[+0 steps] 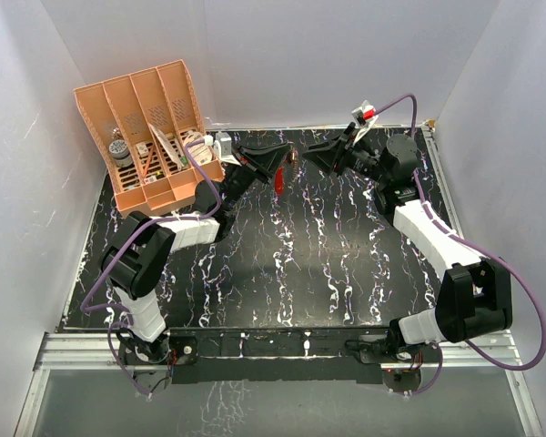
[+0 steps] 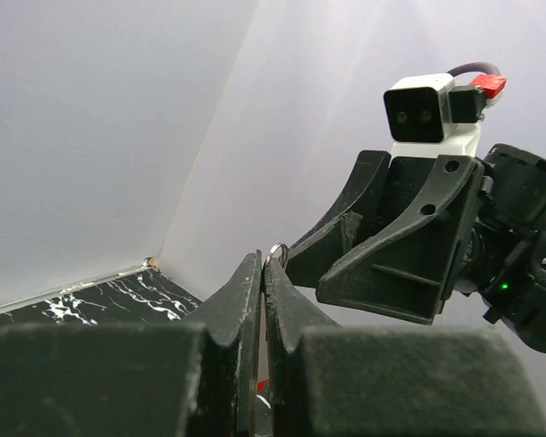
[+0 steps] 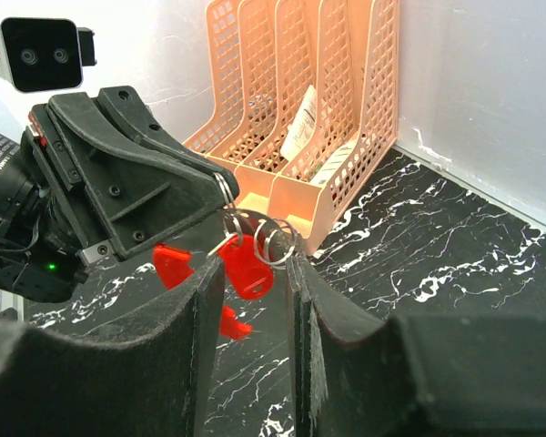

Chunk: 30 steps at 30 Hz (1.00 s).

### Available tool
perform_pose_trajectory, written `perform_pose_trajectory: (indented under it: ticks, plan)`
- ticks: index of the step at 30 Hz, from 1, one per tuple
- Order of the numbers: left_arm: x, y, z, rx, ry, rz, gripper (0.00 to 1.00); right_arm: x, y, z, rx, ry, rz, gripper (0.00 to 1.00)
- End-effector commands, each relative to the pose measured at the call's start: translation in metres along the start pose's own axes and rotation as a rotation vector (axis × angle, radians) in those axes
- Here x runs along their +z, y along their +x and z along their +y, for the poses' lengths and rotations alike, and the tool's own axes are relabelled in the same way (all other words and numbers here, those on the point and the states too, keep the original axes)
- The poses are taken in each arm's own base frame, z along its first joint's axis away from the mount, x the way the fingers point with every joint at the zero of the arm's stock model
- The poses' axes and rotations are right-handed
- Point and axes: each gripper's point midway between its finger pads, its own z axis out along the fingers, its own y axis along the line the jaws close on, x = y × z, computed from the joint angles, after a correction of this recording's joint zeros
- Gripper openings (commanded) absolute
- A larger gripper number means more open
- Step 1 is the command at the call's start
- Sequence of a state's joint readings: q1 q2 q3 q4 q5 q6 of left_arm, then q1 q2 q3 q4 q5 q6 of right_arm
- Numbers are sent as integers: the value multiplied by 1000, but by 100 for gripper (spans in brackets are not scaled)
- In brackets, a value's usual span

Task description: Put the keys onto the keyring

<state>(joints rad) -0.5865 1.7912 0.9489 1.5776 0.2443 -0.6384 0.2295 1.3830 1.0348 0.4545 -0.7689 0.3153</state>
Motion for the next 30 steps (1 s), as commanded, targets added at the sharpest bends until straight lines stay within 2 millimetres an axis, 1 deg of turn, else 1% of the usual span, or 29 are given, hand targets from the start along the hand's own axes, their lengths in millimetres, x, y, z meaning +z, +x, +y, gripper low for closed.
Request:
perform_pose_trajectory:
  ticks: [1, 10, 15, 20, 30]
  plan:
    - [10, -72, -57, 39, 192, -221, 0, -1, -24, 13, -54, -88, -69, 31]
    - [10, -68, -59, 29, 210, -203, 0, 2, -24, 18, -47, -143, -71, 32]
    - [11, -67, -61, 22, 222, -197, 0, 5, -20, 14, -33, -146, -63, 31]
    - [12, -66, -63, 17, 234, -191, 0, 7, -19, 14, -29, -156, -62, 25]
    - [10, -60, -63, 6, 241, -169, 0, 8, -23, 16, -38, -169, -71, 25]
